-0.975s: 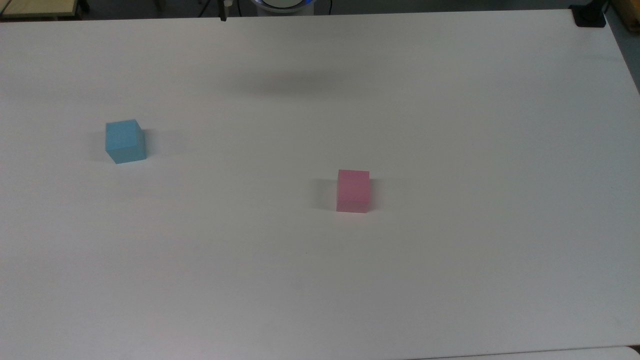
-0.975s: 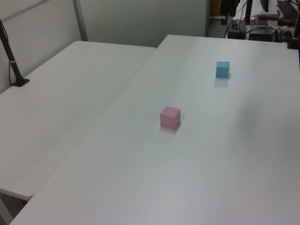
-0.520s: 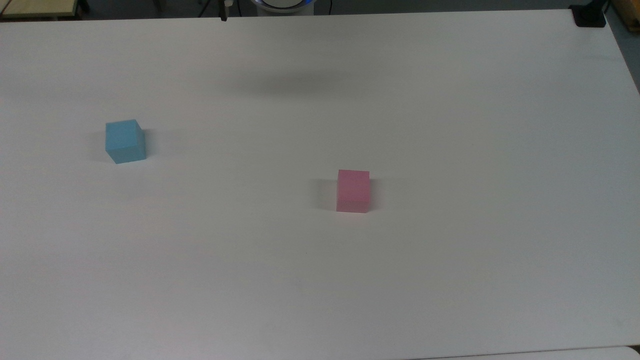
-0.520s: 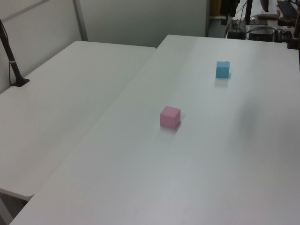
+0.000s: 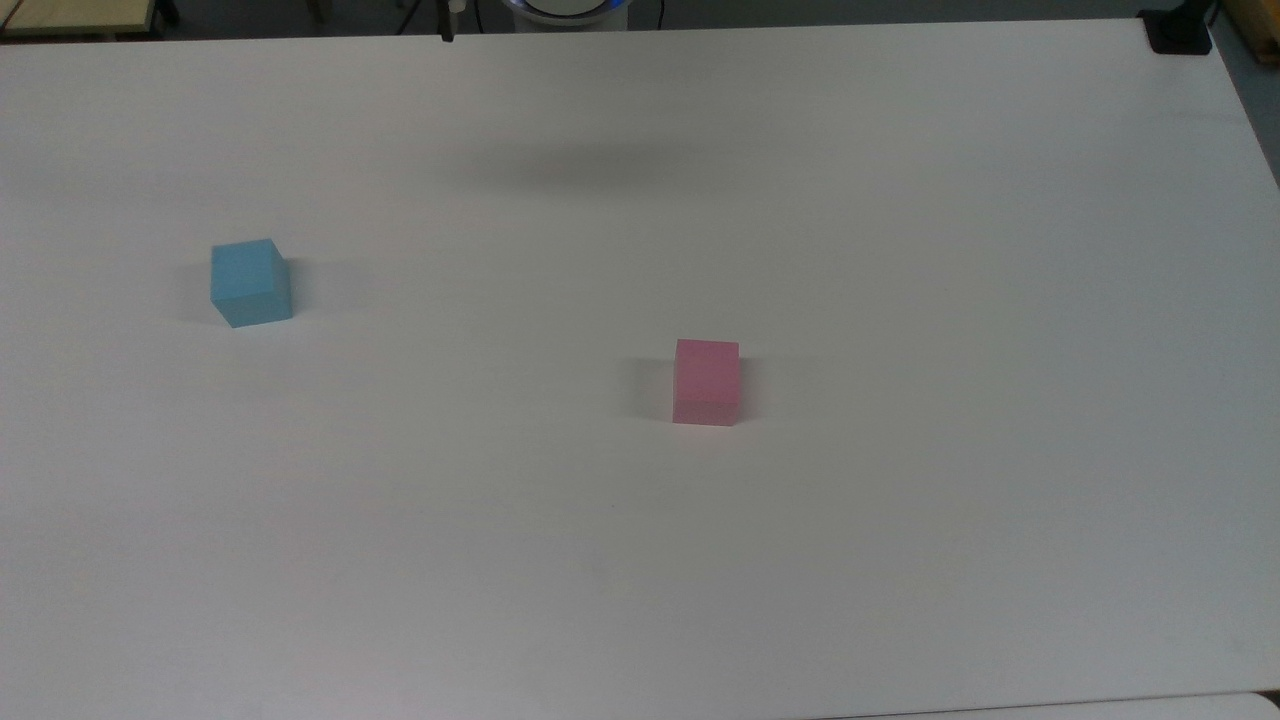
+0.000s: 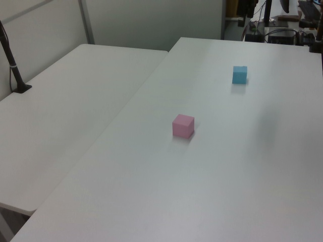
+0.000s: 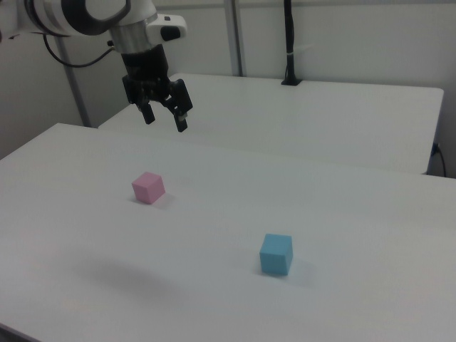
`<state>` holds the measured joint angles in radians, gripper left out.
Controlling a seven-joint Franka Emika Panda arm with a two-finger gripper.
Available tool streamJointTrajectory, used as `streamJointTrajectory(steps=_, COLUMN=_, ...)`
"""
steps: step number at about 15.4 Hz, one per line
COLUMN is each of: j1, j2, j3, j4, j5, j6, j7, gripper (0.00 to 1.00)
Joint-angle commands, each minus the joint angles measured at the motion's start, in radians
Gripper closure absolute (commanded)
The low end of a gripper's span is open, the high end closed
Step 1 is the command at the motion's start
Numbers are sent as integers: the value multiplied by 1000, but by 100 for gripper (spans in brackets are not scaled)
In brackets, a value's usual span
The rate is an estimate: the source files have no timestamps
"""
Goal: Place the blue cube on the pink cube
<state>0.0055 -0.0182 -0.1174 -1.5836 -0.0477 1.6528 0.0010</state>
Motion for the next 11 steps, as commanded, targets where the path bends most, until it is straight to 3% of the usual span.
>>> streamJointTrajectory(steps=1, j1=11, j2=-9, j3=-16, j4=8, j5=15, j6=-24, j7=-16, gripper=0)
streamJointTrajectory(steps=11, j1=18, j2=-8, j3=-15, j4=13, j5=17, j6=-70, j7=-10, gripper=0)
